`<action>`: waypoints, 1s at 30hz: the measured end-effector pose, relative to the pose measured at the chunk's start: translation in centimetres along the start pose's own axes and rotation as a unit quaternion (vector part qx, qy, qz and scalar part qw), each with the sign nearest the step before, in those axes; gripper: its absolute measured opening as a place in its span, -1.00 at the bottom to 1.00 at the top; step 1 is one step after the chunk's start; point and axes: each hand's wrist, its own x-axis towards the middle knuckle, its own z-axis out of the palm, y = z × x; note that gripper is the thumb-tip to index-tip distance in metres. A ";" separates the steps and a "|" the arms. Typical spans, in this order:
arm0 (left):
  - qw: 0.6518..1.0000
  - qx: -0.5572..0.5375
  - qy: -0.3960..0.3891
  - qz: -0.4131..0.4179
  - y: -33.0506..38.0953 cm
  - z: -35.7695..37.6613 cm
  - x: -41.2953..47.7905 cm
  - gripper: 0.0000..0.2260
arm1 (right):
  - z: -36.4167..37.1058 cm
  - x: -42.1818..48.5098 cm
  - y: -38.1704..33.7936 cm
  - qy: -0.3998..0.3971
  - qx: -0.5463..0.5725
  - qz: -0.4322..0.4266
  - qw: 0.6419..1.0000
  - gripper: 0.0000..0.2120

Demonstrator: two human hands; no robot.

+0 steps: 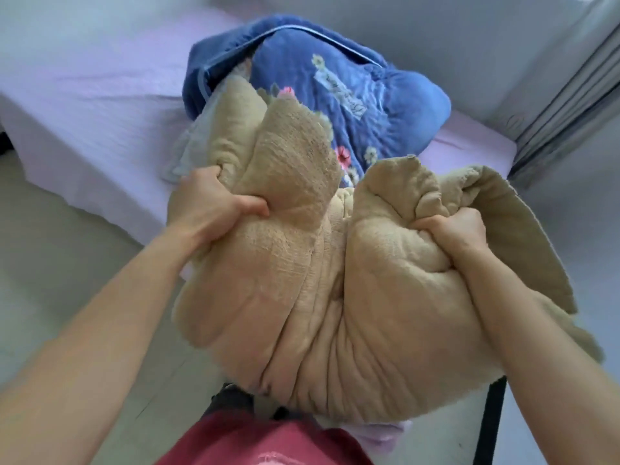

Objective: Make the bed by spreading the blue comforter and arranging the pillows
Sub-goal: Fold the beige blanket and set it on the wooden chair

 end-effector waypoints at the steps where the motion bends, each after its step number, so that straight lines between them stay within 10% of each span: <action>1: 1.000 0.003 0.017 0.013 0.4 -2.4 0.1 -0.52 | 0.3 -0.6 -1.6 -0.011 0.011 -0.016 1.000 -0.38; 12: 0.971 -0.160 0.129 -0.120 -15.9 -20.1 2.3 -0.64 | 18.2 -9.9 -22.9 -0.161 0.018 -0.175 0.971 -0.52; 24: 0.936 -0.101 0.249 -0.229 -38.7 -42.5 12.0 -0.24 | 44.5 -24.2 -50.6 -0.283 -0.021 -0.274 0.919 -0.59; 30: 0.900 -0.111 0.323 -0.270 -47.3 -52.6 17.9 -0.41 | 56.1 -29.3 -64.3 -0.334 -0.026 -0.332 0.882 -0.59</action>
